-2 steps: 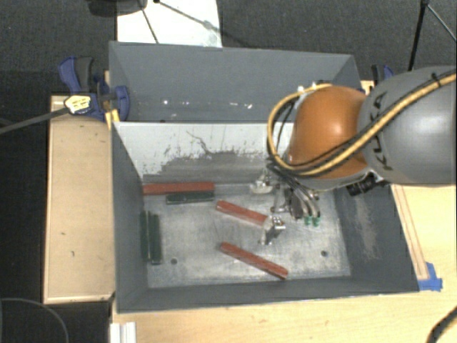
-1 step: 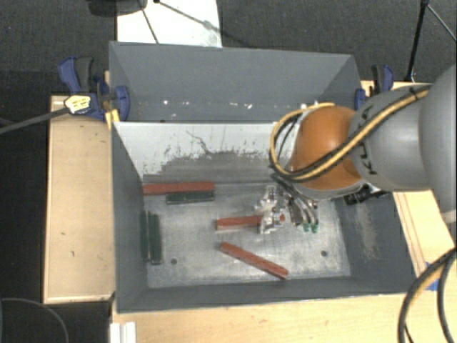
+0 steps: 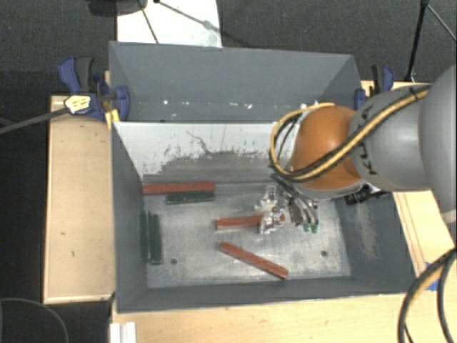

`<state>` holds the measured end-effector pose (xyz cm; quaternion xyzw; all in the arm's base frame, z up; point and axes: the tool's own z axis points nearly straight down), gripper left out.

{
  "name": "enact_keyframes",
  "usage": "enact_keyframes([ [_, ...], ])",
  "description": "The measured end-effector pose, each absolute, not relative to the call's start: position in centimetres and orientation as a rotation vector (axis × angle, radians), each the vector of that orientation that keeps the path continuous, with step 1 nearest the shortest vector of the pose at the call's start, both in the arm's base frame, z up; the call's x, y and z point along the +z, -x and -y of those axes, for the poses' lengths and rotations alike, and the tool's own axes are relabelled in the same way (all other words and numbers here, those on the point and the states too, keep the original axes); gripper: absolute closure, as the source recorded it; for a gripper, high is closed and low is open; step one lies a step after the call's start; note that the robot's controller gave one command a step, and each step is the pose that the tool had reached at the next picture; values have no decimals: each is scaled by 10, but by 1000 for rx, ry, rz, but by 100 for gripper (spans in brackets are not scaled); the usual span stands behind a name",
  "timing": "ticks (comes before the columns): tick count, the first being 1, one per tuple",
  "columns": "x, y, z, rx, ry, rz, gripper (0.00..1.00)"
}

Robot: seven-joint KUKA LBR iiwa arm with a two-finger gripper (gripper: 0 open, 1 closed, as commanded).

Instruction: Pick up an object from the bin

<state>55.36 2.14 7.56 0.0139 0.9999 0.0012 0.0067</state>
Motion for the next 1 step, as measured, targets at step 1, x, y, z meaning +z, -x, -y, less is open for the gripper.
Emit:
enact_keyframes([
  [1, 234, -564, -23, 0, -11, -3134, 100],
])
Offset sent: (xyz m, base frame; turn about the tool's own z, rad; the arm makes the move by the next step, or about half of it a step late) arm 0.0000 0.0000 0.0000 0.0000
